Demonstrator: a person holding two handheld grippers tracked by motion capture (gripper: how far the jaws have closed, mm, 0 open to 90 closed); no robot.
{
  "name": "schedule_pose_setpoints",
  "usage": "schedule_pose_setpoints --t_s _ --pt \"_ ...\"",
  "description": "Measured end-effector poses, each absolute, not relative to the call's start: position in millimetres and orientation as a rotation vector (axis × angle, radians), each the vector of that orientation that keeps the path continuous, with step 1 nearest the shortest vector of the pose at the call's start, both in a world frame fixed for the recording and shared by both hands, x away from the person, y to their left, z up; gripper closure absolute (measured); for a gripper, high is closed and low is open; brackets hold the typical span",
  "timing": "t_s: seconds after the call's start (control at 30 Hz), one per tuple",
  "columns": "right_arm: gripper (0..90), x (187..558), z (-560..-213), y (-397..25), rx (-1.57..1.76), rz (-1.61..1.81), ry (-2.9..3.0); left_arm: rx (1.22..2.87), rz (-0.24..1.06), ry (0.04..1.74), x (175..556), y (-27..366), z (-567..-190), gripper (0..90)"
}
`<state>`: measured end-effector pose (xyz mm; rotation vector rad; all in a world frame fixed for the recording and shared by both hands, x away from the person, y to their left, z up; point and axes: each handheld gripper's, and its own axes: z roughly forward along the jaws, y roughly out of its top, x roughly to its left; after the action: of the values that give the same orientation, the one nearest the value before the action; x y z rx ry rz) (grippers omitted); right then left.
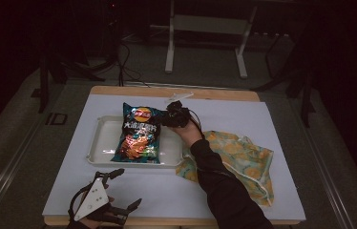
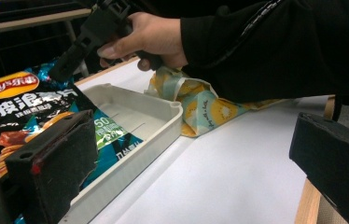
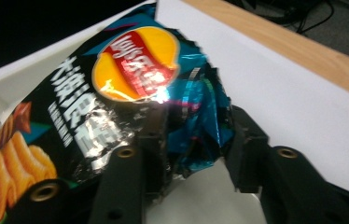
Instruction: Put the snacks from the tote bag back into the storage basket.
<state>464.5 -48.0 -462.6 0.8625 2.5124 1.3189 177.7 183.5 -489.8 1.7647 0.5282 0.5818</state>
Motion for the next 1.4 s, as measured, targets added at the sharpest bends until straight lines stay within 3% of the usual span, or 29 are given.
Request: schedule_pose_setpoints --t_s 0.5,1.0,1.4 --pt "21.9 453.1 -416.7 -72.4 0.807 1.432 2.496 1.764 0.582 0.536 178.0 183.1 -489.6 1.5" --pt "15.4 430.5 -391.2 -117.8 0.727 1.425 2.449 1.784 0.576 0.534 179.4 181.2 -490.4 1.5" --pt "15.5 413.3 -384.4 -154.5 0.751 1.405 2.380 1.789 0.570 0.537 179.3 180.0 -490.9 1.5"
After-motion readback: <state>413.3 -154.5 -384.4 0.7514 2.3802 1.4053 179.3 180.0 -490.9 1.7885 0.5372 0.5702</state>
